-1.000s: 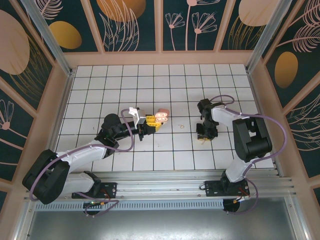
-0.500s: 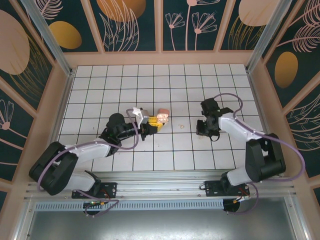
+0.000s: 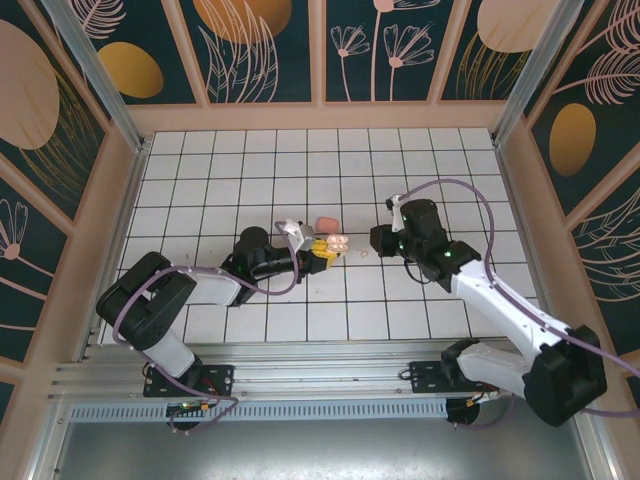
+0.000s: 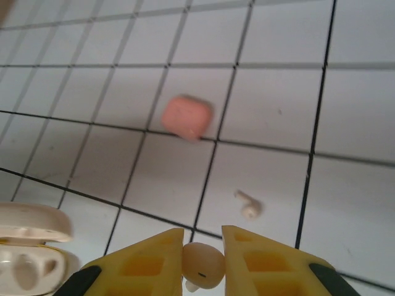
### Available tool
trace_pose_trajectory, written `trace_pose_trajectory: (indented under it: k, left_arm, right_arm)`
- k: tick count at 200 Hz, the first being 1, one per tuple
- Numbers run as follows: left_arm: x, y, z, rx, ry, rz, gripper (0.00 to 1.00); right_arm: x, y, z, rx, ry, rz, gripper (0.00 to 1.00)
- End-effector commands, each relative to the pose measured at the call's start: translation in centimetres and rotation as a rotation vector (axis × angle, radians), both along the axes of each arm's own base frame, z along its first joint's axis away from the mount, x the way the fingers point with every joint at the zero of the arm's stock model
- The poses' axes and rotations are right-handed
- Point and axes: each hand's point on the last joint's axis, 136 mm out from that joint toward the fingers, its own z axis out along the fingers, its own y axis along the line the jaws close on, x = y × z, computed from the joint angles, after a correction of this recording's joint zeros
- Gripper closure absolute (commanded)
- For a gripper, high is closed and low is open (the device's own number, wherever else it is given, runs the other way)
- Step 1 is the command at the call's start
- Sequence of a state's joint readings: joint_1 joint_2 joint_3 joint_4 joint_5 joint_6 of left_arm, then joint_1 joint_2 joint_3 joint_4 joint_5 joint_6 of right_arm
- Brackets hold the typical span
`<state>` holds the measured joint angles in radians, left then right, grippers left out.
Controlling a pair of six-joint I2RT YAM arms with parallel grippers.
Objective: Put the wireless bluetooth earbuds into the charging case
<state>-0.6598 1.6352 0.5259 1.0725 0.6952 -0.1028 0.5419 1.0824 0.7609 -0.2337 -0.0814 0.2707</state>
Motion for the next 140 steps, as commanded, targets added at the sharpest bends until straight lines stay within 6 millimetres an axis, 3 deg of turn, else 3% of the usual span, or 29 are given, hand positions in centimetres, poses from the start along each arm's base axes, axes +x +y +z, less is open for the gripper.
trace_pose_trajectory:
  k: [1, 60, 69, 140]
  left_arm:
    - [-0.7, -0.7, 2.2, -0.074, -0.123, -0.060, 0.88]
    - [-1.6, -0.9, 4.1, -0.163, -0.253, -0.086, 0.89]
    - [-1.5, -1.1, 3.0, -0.144, -0.239, -0.091, 0.89]
    - [-1.8, -1.7, 3.1, -0.119, -0.274, -0.106, 0.89]
  right_arm:
    - [0.1, 1.3, 3.9, 0.037, -0.216, 0.055, 0.79]
    - [-3.5, 3.4, 6.5, 0.104, -0.379, 0.206, 0.80]
    - [-3.8, 3.4, 6.9, 0.111, -0.396, 0.212, 0.80]
    - [-5.0, 4.7, 8.4, 0.105, -0.454, 0.263, 0.80]
